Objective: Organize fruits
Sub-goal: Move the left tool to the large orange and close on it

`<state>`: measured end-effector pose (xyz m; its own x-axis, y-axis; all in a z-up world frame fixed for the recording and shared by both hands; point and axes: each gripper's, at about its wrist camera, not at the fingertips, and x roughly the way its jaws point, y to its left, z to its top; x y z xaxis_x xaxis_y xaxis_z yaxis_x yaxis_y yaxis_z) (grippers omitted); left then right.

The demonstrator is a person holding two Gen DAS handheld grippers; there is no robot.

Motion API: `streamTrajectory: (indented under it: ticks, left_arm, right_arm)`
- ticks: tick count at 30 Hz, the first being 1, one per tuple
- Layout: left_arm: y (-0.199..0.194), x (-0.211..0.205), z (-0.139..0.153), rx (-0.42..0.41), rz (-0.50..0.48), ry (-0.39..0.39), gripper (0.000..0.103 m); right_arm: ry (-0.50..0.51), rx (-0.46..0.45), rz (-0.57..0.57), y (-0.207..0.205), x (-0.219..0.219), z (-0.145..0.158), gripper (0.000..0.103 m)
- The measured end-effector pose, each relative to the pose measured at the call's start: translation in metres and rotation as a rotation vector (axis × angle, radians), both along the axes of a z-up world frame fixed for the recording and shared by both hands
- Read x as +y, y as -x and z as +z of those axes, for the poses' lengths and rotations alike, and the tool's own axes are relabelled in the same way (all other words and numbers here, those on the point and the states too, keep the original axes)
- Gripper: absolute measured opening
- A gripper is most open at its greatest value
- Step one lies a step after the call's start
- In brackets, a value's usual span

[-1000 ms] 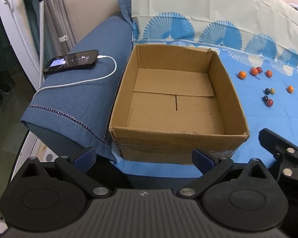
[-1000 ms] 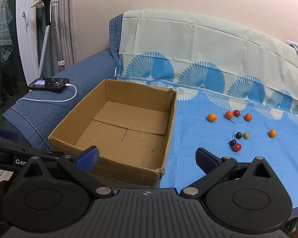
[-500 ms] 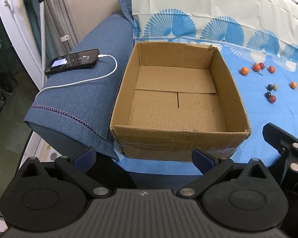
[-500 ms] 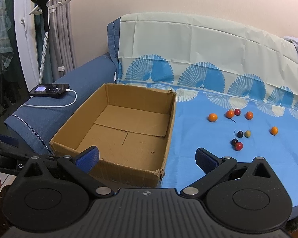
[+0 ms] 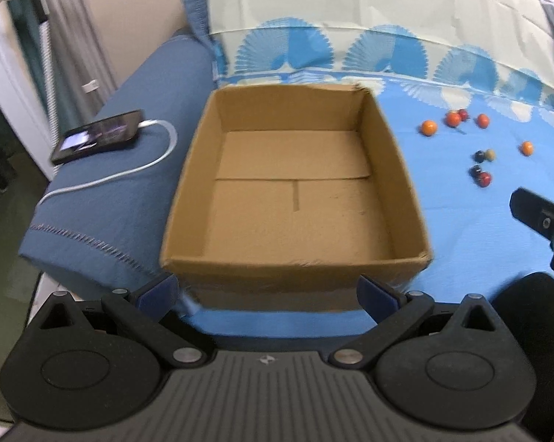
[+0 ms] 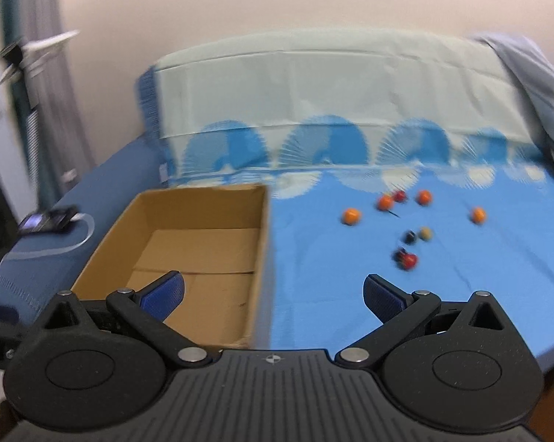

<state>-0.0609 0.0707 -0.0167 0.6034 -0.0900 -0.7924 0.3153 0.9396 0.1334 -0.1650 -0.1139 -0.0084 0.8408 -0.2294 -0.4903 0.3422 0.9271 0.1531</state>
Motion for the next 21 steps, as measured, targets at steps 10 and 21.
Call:
streamTrajectory:
  ticks: [10,21]
  left_arm:
    - [-0.017,-0.073,0.002,0.033,-0.127,0.062,0.103]
    - [-0.058,-0.136,0.005,0.120,-0.172,0.273,0.103]
  right_arm:
    - [-0.071,0.034,-0.222,0.013,-0.076,-0.011,0.102]
    - [-0.086,0.039,-0.371,0.013,-0.143,-0.025,0.102]
